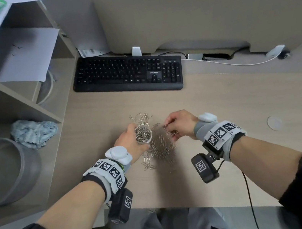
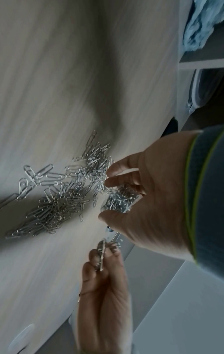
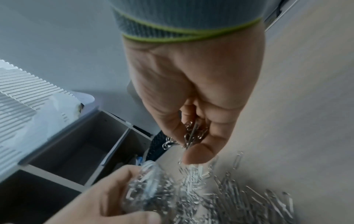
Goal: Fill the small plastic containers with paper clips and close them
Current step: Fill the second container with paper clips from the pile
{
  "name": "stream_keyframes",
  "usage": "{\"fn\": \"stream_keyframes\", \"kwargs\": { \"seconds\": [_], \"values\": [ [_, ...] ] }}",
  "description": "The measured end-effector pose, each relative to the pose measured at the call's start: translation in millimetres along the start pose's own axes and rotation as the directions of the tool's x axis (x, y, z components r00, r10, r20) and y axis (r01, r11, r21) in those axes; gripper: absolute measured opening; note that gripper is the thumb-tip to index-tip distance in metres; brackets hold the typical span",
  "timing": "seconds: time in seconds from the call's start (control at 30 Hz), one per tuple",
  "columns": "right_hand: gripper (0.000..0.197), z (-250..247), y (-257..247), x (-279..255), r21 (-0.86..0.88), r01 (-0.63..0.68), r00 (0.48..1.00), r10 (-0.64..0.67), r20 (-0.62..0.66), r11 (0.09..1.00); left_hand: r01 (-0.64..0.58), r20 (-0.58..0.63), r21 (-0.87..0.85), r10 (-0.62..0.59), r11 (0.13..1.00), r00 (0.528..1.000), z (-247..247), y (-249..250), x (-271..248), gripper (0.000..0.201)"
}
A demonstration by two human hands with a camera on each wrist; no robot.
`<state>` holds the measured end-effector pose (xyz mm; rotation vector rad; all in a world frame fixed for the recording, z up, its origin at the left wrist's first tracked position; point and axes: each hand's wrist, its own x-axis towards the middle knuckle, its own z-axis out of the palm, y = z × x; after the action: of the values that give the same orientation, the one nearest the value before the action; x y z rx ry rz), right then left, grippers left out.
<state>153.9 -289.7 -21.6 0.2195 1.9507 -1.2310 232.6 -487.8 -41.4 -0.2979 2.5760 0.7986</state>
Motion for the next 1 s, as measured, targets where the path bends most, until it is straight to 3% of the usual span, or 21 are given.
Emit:
{"fn": "stream_keyframes", "kwargs": {
  "seconds": [0.17,0.33,0.53,0.63,0.83,1.0],
  "values": [
    [0.015,-2.9,-21.9,-16.6,0.011,0.122,0.992,-0.122,0.024,0.993,-0.061,0.011,-0.016,0.061,0.998,0.998,6.3,22.8,5.2,0.071],
    [0.016,1.5,-40.1,-29.3,-0.234,0.221,0.975,-0.22,0.029,0.947,-0.095,-0.006,-0.036,0.094,0.995,0.996,8.1,39.9,6.8,0.075],
    [0.017,5.0,-45.6,-35.4,-0.525,0.284,0.95,-0.311,0.038,0.803,-0.108,-0.016,-0.031,0.108,0.994,0.994,6.8,44.7,6.1,0.066],
    [0.015,8.4,-46.8,-34.5,-0.527,0.314,0.94,-0.339,0.052,0.79,-0.106,-0.023,-0.028,0.106,0.994,0.994,5.9,43.5,6.6,0.066],
    [0.012,6.5,-53.2,-34.0,-0.412,0.336,0.932,-0.361,0.018,0.847,-0.07,-0.028,-0.042,0.069,0.997,0.997,2.9,40.1,6.7,0.067],
    [0.022,7.2,-55.1,-32.1,-0.349,0.38,0.919,-0.391,0.041,0.856,-0.058,-0.033,-0.088,0.055,0.994,0.998,0.3,42.2,7.6,0.063]
  ]
}}
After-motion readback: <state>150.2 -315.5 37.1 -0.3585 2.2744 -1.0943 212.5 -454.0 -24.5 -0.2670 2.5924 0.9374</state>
